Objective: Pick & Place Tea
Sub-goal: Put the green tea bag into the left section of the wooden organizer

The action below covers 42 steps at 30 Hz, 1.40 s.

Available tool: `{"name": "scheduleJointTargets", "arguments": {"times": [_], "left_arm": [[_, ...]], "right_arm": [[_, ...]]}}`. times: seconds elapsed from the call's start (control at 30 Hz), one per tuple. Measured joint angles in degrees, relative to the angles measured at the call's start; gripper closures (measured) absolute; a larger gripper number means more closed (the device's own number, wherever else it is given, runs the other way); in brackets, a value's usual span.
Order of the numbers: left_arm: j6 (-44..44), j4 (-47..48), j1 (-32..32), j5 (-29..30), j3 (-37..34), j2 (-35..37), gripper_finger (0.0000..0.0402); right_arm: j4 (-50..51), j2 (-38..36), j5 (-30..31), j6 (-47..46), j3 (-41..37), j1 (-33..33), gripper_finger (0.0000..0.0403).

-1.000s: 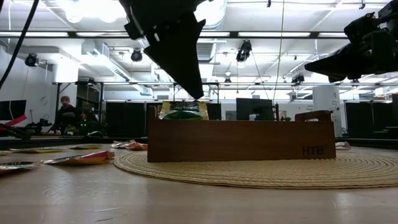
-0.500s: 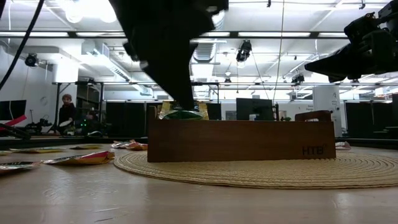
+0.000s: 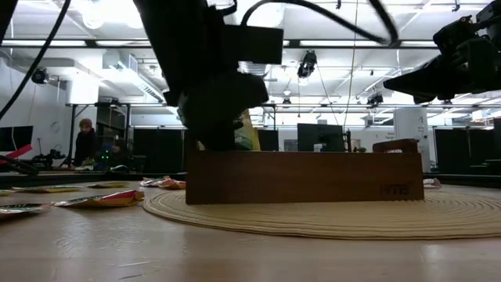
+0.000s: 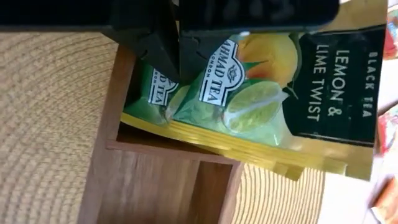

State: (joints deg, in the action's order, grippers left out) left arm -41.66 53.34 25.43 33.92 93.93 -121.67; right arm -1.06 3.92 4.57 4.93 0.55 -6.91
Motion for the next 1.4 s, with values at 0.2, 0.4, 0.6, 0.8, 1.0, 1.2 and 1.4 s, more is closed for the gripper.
{"name": "scheduleJointTargets", "arguments": {"times": [0.2, 0.4, 0.6, 0.8, 1.0, 1.2, 1.4], "left_arm": [[1.7, -0.9, 1.5, -0.3, 2.6, 0.0, 0.0401], [2.8, -1.0, 2.5, 1.1, 3.7, 0.0, 0.0401], [3.1, -0.7, 2.6, 1.4, 3.9, 0.0, 0.0401], [3.1, -0.3, 2.6, 3.1, 3.9, 0.0, 0.0401], [2.6, -0.1, 2.4, 4.8, 3.4, 0.0, 0.0401], [2.5, -0.2, 2.3, 3.2, 3.3, 0.0, 0.0401], [2.2, -1.2, 1.7, 1.1, 1.1, 0.0, 0.0401]], "right_arm": [[0.0, 0.0, 0.0, 0.0, 0.0, 0.0, 0.0394], [0.0, 0.0, 0.0, 0.0, 0.0, 0.0, 0.0394], [0.0, 0.0, 0.0, 0.0, 0.0, 0.0, 0.0394], [0.0, 0.0, 0.0, 0.0, 0.0, 0.0, 0.0394], [0.0, 0.0, 0.0, 0.0, 0.0, 0.0, 0.0394], [0.0, 0.0, 0.0, 0.0, 0.0, 0.0, 0.0394], [0.0, 0.0, 0.0, 0.0, 0.0, 0.0, 0.0394]]}}
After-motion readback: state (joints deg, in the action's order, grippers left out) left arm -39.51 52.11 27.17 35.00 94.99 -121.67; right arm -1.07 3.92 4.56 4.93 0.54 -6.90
